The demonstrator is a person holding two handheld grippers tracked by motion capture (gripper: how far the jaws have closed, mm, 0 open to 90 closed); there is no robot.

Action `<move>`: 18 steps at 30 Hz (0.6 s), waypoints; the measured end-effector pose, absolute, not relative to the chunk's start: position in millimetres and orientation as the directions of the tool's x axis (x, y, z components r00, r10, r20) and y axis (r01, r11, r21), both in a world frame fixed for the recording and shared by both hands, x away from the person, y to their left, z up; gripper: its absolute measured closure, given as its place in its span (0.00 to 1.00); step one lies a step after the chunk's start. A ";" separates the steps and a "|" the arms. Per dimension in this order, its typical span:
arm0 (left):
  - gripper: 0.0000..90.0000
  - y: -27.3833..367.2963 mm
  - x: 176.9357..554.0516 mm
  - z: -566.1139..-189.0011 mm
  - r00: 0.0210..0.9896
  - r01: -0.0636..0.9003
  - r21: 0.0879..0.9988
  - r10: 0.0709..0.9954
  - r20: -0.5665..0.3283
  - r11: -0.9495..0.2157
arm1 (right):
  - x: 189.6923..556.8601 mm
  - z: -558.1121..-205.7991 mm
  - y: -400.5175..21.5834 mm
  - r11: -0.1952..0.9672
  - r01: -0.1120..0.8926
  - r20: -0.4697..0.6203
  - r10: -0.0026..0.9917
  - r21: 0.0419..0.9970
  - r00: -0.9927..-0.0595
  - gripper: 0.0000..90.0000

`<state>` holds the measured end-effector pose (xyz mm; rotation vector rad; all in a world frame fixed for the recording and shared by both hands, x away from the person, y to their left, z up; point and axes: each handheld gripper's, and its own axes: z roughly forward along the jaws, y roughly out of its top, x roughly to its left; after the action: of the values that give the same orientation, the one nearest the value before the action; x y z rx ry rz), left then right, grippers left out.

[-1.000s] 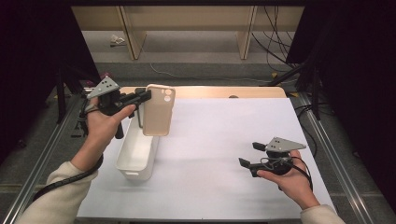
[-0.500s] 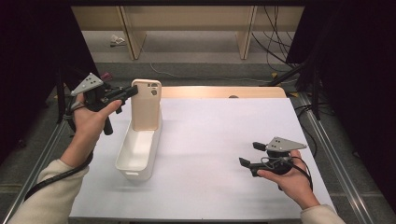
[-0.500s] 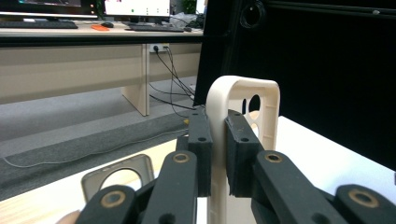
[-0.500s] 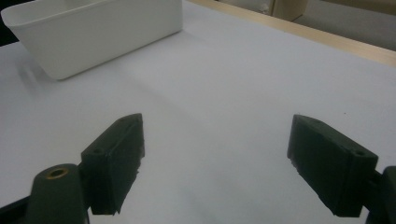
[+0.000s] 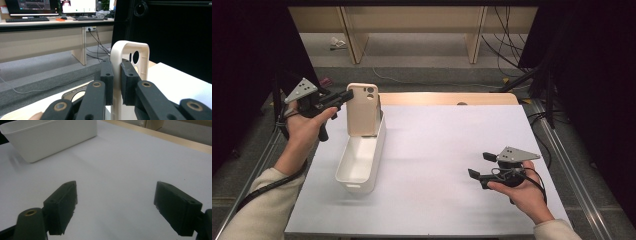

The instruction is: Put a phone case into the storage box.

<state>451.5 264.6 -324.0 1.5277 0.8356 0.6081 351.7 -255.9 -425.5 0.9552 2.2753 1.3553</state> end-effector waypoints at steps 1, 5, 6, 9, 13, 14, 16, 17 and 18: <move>0.91 265.2 452.3 -324.7 0.597 0.159 0.987 0.797 -0.090 -0.008 | 351.7 -425.7 -255.8 0.326 0.380 0.059 0.687 0.866 -0.724 0.22; 0.91 267.7 455.7 -327.9 0.588 0.166 0.986 0.803 -0.095 -0.004 | 351.9 -425.8 -255.6 0.326 0.378 0.058 0.687 0.866 -0.724 0.22; 0.91 268.1 456.6 -328.8 0.587 0.166 0.986 0.804 -0.097 -0.002 | 351.8 -425.7 -255.7 0.324 0.378 0.059 0.688 0.867 -0.724 0.22; 0.91 269.2 459.2 -331.5 0.582 0.168 0.986 0.807 -0.101 0.002 | 351.9 -425.6 -256.0 0.322 0.378 0.059 0.690 0.868 -0.721 0.22; 0.91 269.9 461.3 -335.1 0.581 0.169 0.986 0.807 -0.105 0.007 | 351.7 -425.0 -256.5 0.317 0.377 0.061 0.691 0.870 -0.720 0.22; 0.91 269.7 461.7 -336.1 0.581 0.170 0.985 0.807 -0.107 0.008 | 351.7 -424.9 -256.6 0.316 0.377 0.060 0.692 0.871 -0.720 0.22; 0.91 269.1 462.6 -338.4 0.579 0.171 0.985 0.809 -0.107 0.008 | 351.7 -424.7 -257.0 0.313 0.377 0.062 0.693 0.872 -0.718 0.21; 0.91 268.7 463.3 -339.6 0.578 0.171 0.985 0.809 -0.106 0.007 | 351.7 -424.6 -257.1 0.311 0.376 0.060 0.697 0.873 -0.715 0.21; 0.91 268.4 464.1 -340.8 0.578 0.170 0.985 0.810 -0.104 0.005 | 351.7 -424.4 -257.2 0.308 0.375 0.058 0.701 0.875 -0.711 0.21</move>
<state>464.1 268.4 -340.8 1.5135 0.8689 0.6154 351.7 -257.2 -424.4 0.9663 2.2466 1.3647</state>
